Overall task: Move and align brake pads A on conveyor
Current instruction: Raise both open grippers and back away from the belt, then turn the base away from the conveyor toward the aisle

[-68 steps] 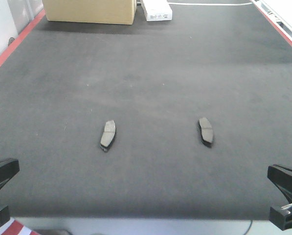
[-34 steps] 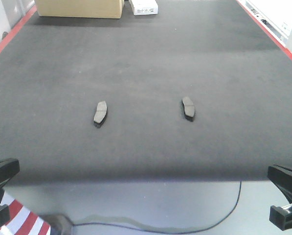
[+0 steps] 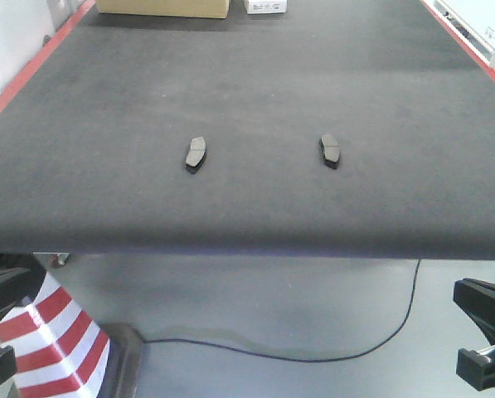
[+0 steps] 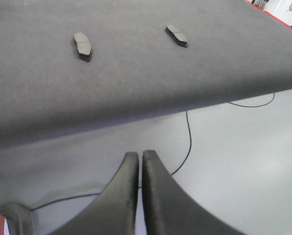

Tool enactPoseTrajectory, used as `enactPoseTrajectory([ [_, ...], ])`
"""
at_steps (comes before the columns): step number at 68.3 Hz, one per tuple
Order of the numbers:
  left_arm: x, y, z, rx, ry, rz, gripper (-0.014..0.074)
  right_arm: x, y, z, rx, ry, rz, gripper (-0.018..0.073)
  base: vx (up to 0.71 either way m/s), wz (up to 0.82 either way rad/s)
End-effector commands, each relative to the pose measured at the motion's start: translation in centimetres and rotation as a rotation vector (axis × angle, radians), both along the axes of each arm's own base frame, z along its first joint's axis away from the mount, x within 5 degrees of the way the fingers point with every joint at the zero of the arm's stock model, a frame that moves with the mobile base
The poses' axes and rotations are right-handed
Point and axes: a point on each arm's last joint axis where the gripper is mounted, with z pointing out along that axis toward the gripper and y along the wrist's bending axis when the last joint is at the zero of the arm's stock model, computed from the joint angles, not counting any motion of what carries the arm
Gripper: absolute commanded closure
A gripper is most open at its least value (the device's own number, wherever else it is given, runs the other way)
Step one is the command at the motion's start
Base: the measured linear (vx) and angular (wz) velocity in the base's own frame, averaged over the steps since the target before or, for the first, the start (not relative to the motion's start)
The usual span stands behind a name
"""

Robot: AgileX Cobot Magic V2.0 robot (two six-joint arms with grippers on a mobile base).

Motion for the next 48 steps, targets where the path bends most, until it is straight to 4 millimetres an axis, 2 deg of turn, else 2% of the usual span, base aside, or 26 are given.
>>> enactPoseTrajectory([
  [1,0.26,-0.12,1.41,-0.04,-0.084,0.003,0.0603,0.32,-0.04,1.35,0.014,-0.083,-0.011,0.0568,-0.22,0.07],
  [24,0.26,-0.12,1.41,-0.04,-0.084,0.003,0.0603,0.32,-0.04,1.35,0.013,-0.083,-0.011,0.0568,-0.21,-0.09],
  [48,0.26,-0.12,1.41,-0.04,-0.084,0.003,0.0603,0.32,-0.04,1.35,0.013,-0.083,-0.011,0.0568,-0.15,-0.52],
])
